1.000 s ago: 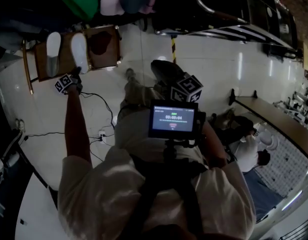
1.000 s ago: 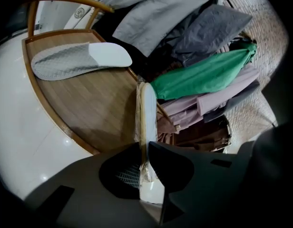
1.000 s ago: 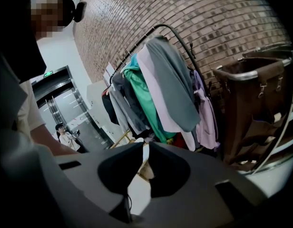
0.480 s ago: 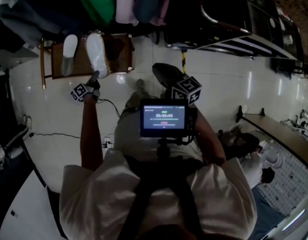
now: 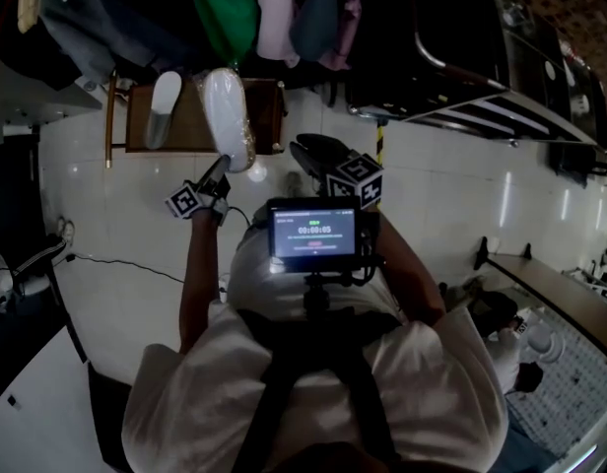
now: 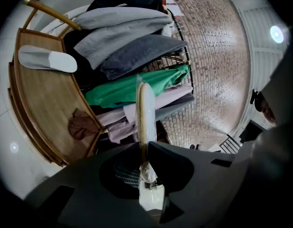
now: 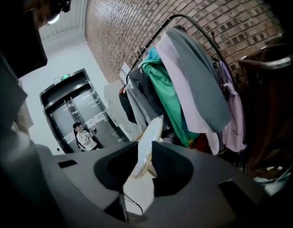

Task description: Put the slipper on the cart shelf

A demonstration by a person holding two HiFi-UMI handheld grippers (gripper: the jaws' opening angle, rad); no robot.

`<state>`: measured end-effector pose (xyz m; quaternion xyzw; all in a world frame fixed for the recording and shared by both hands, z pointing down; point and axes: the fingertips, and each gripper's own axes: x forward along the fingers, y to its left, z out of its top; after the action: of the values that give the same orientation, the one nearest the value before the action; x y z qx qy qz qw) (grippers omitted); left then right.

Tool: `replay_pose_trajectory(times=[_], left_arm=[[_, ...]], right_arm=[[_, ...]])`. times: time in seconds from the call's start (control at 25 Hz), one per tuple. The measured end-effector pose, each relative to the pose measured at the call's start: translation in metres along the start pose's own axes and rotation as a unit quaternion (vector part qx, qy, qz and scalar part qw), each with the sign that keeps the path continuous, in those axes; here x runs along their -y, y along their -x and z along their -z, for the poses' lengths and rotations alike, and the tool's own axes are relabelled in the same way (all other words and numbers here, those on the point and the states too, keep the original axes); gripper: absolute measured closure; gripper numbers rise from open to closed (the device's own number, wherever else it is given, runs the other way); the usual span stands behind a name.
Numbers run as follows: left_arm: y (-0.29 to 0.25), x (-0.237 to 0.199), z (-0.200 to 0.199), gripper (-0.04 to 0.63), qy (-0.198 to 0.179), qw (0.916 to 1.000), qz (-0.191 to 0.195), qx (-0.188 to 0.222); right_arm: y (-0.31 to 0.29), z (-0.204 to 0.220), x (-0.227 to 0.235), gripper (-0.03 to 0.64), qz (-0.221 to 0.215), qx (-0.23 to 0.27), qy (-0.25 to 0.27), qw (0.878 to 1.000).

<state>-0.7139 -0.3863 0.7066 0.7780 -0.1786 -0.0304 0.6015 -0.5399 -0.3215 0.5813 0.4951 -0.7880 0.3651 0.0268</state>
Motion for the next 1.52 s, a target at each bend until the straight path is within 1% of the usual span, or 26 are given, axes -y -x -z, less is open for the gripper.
replay_pose_trajectory(times=[0.08,0.16,0.24,0.36,0.48,0.6,0.76,0.88,0.96,1.08,1.2,1.24,1.36,1.44,1.52], left_arm=[[0.000,0.014,-0.001,0.545,-0.013,0.9999,0.007,-0.002],[-0.004,0.036,-0.003,0.545,-0.021,0.9992,0.034,-0.002],[-0.013,0.059,-0.002,0.545,-0.025,0.9980,0.059,-0.004],[-0.033,0.083,0.004,0.545,-0.039,0.9964,0.072,-0.022],[-0.049,0.107,0.007,0.545,-0.053,0.9934,0.094,-0.038],[-0.066,0.121,0.013,0.545,-0.061,0.9906,0.109,-0.056],[-0.077,0.146,0.023,0.545,-0.070,0.9863,0.128,-0.078],[-0.086,0.165,0.032,0.545,-0.075,0.9823,0.142,-0.097],[-0.098,0.176,0.040,0.545,-0.080,0.9792,0.152,-0.108],[-0.116,0.187,0.055,0.546,-0.095,0.9755,0.154,-0.125],[-0.134,0.193,0.075,0.536,-0.123,0.9711,0.148,-0.142],[-0.140,0.193,0.083,0.525,-0.128,0.9695,0.148,-0.147],[-0.161,0.201,0.109,0.502,-0.128,0.9659,0.162,-0.157],[-0.180,0.214,0.131,0.476,-0.143,0.9614,0.164,-0.168],[-0.202,0.232,0.163,0.472,-0.163,0.9560,0.160,-0.185]], right_arm=[[-0.004,-0.011,-0.016,0.483,-0.007,-0.003,-0.014,1.000],[-0.007,-0.015,-0.020,0.457,-0.010,-0.004,-0.025,1.000],[-0.011,-0.014,-0.016,0.422,-0.010,-0.004,-0.033,0.999],[-0.018,-0.007,-0.004,0.367,-0.010,-0.005,-0.041,0.999],[-0.024,0.001,0.009,0.356,-0.009,-0.006,-0.049,0.999],[-0.027,0.005,0.018,0.356,-0.011,-0.002,-0.061,0.998],[-0.013,0.001,0.013,0.357,-0.015,0.019,-0.084,0.996],[0.005,-0.007,0.010,0.369,-0.016,0.049,-0.088,0.995],[0.018,-0.013,0.013,0.442,-0.019,0.071,-0.087,0.993],[0.039,-0.017,0.025,0.484,-0.009,0.099,-0.102,0.990],[0.065,-0.022,0.034,0.528,-0.011,0.126,-0.125,0.984],[0.075,-0.025,0.036,0.537,-0.013,0.135,-0.126,0.983],[0.110,-0.031,0.047,0.547,-0.011,0.159,-0.123,0.980],[0.142,-0.030,0.062,0.549,-0.002,0.174,-0.131,0.976],[0.184,-0.026,0.084,0.549,0.009,0.188,-0.143,0.972]])
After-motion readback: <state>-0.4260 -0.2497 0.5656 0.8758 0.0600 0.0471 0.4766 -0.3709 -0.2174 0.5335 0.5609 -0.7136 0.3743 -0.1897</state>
